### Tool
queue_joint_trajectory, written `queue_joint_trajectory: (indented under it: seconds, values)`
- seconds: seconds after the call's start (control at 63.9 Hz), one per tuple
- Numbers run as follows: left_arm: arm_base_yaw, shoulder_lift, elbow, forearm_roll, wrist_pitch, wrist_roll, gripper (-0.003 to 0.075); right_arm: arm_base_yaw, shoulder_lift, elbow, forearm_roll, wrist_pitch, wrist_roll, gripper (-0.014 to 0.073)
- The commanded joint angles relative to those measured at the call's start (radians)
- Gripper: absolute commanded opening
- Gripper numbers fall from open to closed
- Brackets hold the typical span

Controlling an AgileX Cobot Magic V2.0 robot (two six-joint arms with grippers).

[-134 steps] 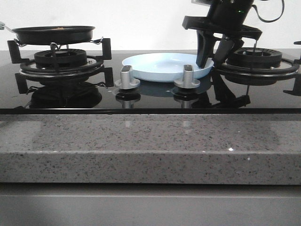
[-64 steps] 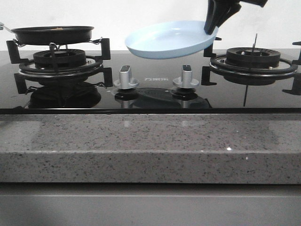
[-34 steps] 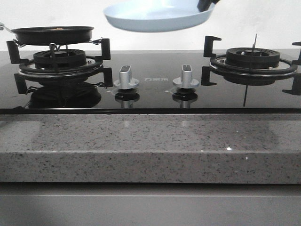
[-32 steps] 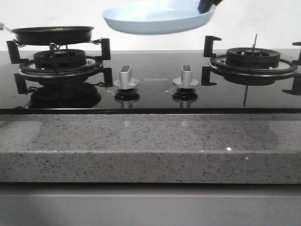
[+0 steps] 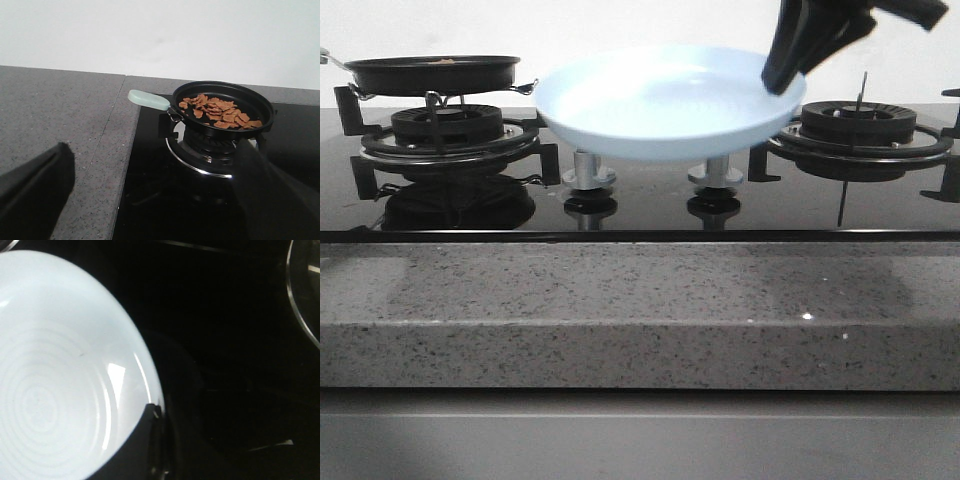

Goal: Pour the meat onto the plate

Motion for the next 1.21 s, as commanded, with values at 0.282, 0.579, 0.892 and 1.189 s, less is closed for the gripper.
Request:
queue_joint_trajectory:
  seconds: [0.282, 0.579, 0.892, 1.189]
  values:
    - [-0.001, 0.0, -0.028, -0.006, -0.084, -0.002, 0.0615, 0.056, -0.063, 0.047, 0.041, -0.165, -0.022, -0.0071]
    - [-0.001, 0.0, -0.028, -0.006, -0.084, -0.002, 0.0615, 0.056, -0.063, 0.047, 0.045, -0.154, -0.022, -0.0071]
    - [0.001, 0.053, -0.097, -0.239, 0.005, -0.004, 0.0615, 0.056, -0.063, 0.047, 0.045, -0.154, -0.022, -0.0071]
    - [0.018, 0.261, -0.218, -0.419, -0.038, -0.004, 0.0588, 0.056, -0.063, 0.047, 0.045, -0.154, -0.022, -0.0071]
